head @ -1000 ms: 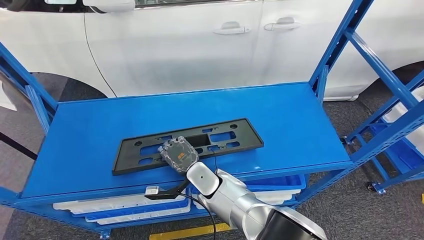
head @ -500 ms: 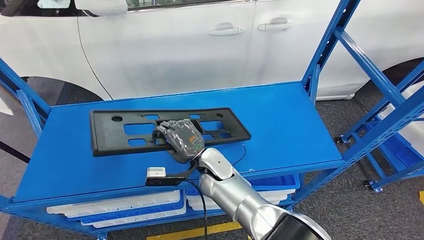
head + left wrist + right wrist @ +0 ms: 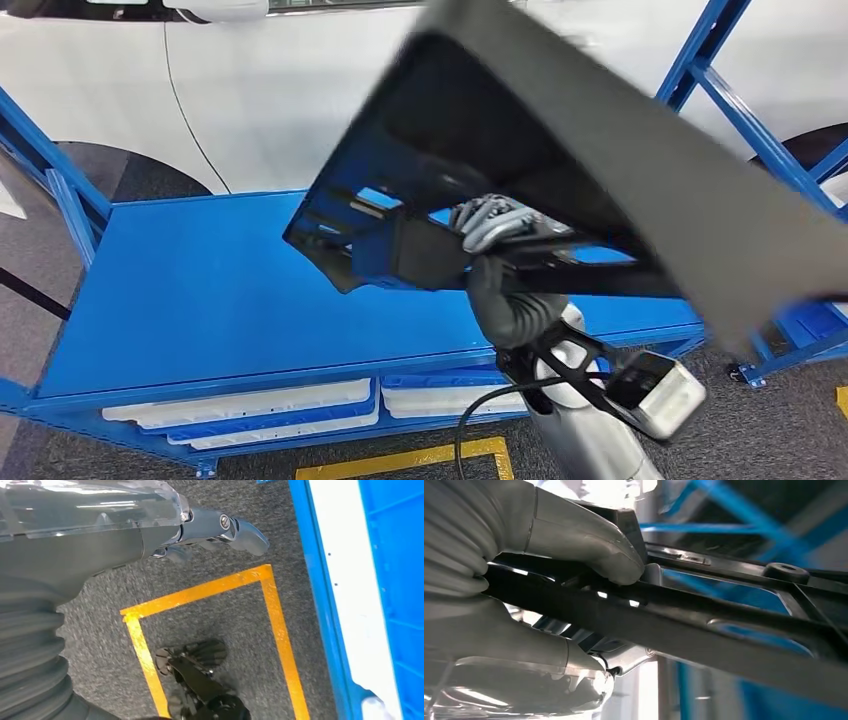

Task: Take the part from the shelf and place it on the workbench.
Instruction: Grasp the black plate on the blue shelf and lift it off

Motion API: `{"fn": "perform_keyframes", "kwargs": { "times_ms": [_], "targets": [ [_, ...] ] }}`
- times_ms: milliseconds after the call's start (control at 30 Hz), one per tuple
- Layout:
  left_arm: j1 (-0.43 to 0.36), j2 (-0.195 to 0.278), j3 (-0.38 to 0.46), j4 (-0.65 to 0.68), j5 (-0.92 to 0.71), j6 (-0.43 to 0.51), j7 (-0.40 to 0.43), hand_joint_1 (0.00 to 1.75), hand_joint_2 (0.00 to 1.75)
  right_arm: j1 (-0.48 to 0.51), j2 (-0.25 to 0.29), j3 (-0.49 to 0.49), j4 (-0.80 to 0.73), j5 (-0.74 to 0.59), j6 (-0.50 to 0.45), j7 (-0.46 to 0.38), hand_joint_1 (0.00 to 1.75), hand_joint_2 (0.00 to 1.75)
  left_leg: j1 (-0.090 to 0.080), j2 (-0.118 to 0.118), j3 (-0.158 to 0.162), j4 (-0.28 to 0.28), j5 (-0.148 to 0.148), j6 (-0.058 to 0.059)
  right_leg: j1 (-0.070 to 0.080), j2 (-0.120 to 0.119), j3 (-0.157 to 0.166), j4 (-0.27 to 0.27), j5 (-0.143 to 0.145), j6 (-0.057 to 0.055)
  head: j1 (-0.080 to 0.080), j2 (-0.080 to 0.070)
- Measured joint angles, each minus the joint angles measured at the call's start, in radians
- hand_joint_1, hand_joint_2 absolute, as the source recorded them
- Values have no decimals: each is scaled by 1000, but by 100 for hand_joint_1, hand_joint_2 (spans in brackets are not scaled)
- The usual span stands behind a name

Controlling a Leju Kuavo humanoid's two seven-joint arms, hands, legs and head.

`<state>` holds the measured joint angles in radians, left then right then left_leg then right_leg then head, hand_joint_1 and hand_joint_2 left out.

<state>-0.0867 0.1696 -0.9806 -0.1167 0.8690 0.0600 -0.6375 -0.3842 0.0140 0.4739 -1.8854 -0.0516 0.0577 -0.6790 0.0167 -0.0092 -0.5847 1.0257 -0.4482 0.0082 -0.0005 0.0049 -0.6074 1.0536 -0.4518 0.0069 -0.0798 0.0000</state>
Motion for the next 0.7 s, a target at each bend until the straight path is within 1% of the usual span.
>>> {"fn": "perform_keyframes", "kwargs": {
  "times_ms": [33,67,100,133,167,200,233,267,300,333,367,400,433,467,500,533,567,633,667,700],
  "targets": [
    [0,0,2,0,0,0,0,0,175,2,-7,0,-32,-23,29,10,175,175,-2,0,-1,0,1,-4,2,1,8,-21,4,-3,0,0],
    [-1,-1,5,0,0,0,1,0,175,3,-13,0,-57,-52,60,24,175,175,-3,1,-2,0,3,-9,4,2,9,-24,3,-5,0,0],
    [-1,-1,8,0,0,0,3,0,175,3,-20,1,-77,-83,92,42,175,175,-3,1,-2,-2,4,-15,3,2,7,-25,6,-10,0,0],
    [-2,-1,11,0,-1,0,6,0,175,2,-26,2,-93,-117,123,60,175,175,-3,1,-3,1,0,-20,1,1,7,-29,9,-15,0,0],
    [-3,-1,12,0,-1,0,9,0,175,0,-31,4,-104,-149,151,77,175,175,-3,2,-8,14,-15,-24,-2,-2,6,-33,13,-22,0,0],
    [-3,-1,14,0,-1,1,13,0,175,-1,-36,6,-111,-176,173,91,175,175,-2,3,-19,46,-43,-27,-4,-5,5,-37,18,-29,0,0],
    [-4,-1,16,0,-1,1,16,0,175,-2,-41,8,-116,-196,191,102,175,175,-1,3,-38,98,-82,-30,-4,-8,2,-39,22,-34,0,0],
    [-4,-1,18,0,-1,2,19,0,175,-2,-45,10,-117,-207,203,109,175,175,-1,3,-61,163,-122,-32,-3,-10,-2,-38,25,-37,0,0],
    [-3,-1,20,0,-1,2,23,0,175,-2,-49,12,-117,-211,211,115,175,175,-1,3,-81,223,-152,-34,-2,-11,-8,-37,29,-38,0,0],
    [-3,-1,22,0,-1,2,26,0,175,0,-53,16,-116,-212,216,120,175,175,-1,4,-89,260,-166,-35,-1,-12,-15,-35,33,-39,0,0],
    [-3,-1,25,0,-1,3,31,0,175,1,-57,19,-115,-212,219,125,175,175,-1,4,-80,260,-162,-36,0,-13,-22,-33,37,-38,0,0],
    [-3,-1,29,0,-1,4,36,0,175,2,-61,23,-113,-211,221,130,175,175,-1,4,-51,222,-142,-36,0,-13,-30,-29,41,-36,0,0],
    [-3,-1,34,0,-1,6,41,0,175,3,-64,27,-111,-209,221,133,175,175,-1,4,-8,155,-115,-34,-1,-12,-37,-25,45,-33,0,0],
    [-4,0,38,0,-1,10,47,0,175,5,-68,30,-108,-207,221,135,175,175,-2,3,33,85,-95,-30,0,-12,-44,-21,50,-29,0,0],
    [-4,1,43,0,-1,15,52,0,175,7,-71,32,-103,-207,221,137,175,175,-4,2,62,32,-80,-25,1,-12,-48,-18,54,-24,0,0],
    [-4,1,46,0,-1,21,57,0,175,8,-73,34,-97,-208,221,138,175,175,-6,2,76,2,-74,-19,2,-12,-50,-16,58,-19,0,0],
    [-3,2,50,1,-1,27,61,0,175,10,-75,35,-90,-212,220,139,175,175,-9,1,75,-5,-72,-13,3,-12,-51,-17,64,-13,0,0],
    [0,2,59,2,-1,39,69,0,175,10,-80,36,-75,-228,217,143,175,175,-9,2,69,-6,-56,-2,0,-10,-54,-18,71,0,0,0],
    [0,2,63,2,-1,42,71,0,175,10,-83,36,-68,-235,216,145,175,175,-8,3,64,-8,-46,5,-1,-8,-59,-9,60,6,0,0],
    [0,3,67,3,-1,45,73,0,175,10,-86,36,-63,-239,215,147,175,175,-6,5,57,-10,-35,11,-3,-7,-70,15,32,11,0,0]
  ]
}}
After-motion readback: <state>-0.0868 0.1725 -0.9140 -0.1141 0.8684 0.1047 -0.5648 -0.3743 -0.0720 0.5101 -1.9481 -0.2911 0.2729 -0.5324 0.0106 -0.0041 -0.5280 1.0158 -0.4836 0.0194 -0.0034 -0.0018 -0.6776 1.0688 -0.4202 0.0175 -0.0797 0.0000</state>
